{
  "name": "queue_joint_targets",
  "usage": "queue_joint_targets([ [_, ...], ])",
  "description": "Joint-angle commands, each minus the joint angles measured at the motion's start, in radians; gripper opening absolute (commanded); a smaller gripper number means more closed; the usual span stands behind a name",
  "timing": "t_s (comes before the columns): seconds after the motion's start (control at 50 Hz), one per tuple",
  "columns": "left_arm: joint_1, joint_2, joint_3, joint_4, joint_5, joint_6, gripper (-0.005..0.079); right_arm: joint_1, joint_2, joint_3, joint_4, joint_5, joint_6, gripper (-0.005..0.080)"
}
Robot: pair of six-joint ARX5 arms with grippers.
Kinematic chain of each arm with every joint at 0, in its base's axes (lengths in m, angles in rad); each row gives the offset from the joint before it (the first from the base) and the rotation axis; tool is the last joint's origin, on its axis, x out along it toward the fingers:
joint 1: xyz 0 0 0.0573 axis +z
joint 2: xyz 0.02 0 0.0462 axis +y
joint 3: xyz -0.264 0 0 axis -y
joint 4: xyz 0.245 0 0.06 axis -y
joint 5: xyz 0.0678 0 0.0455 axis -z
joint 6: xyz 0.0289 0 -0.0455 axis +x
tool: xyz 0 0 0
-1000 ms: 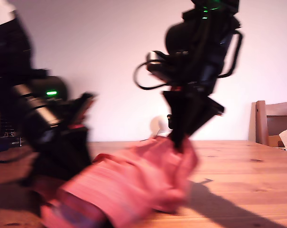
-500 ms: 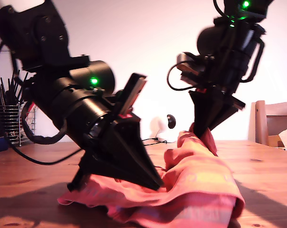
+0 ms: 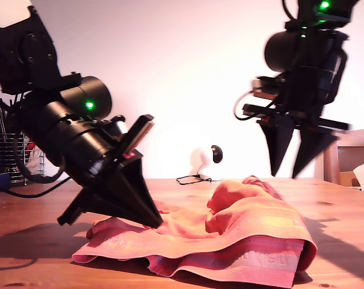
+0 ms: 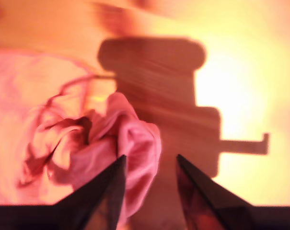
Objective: Fold the underwear in front of you. After folding it, place it to the right side.
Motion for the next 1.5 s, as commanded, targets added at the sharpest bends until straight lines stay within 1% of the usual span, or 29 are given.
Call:
queue_joint_targets([
  [0.0, 0.003, -0.017, -0.008, 0.004, 0.0, 0.011, -0.0021, 0.011, -0.023, 0.003, -0.045, -0.043, 0.017, 0.0311],
  [0.08, 0.003, -0.017, -0.008, 0.005, 0.0, 0.021, -0.0021, 0.014, -0.023, 0.002, -0.087, -0.081, 0.018, 0.0321],
  [0.2, 0.003, -0.017, -0.008, 0.006, 0.001, 0.032, -0.0021, 0.014, -0.023, 0.001, -0.127, -0.104, 0.025, 0.0324],
  [0.36, 0.003, -0.017, -0.008, 0.007, 0.001, 0.035, -0.0021, 0.014, -0.023, -0.034, -0.156, -0.105, 0.026, 0.0324],
  [0.44, 0.003, -0.017, -0.008, 0.01, 0.001, 0.035, -0.0021, 0.014, -0.023, -0.069, -0.142, -0.106, 0.029, 0.0324],
  [0.64, 0.003, -0.017, -0.008, 0.009, 0.001, 0.038, -0.0021, 0.016, -0.023, -0.152, -0.048, -0.114, 0.06, 0.0324],
  [0.78, 0.003, -0.017, -0.008, 0.002, 0.001, 0.045, -0.0021, 0.019, -0.022, -0.198, 0.037, -0.171, 0.095, 0.0324],
  [1.06, 0.003, -0.017, -0.008, -0.007, 0.001, 0.045, -0.0021, 0.034, -0.021, -0.286, 0.132, -0.178, 0.12, 0.0324],
  [1.2, 0.003, -0.017, -0.008, -0.011, 0.001, 0.045, -0.0021, 0.034, -0.021, -0.319, 0.133, -0.176, 0.12, 0.0324],
  [1.38, 0.003, -0.017, -0.008, -0.013, 0.002, 0.045, -0.0021, 0.034, -0.021, -0.311, 0.121, -0.184, 0.121, 0.0326],
  [1.48, 0.003, -0.017, -0.008, -0.013, 0.002, 0.045, -0.0021, 0.034, -0.021, -0.299, 0.084, -0.18, 0.114, 0.0363],
])
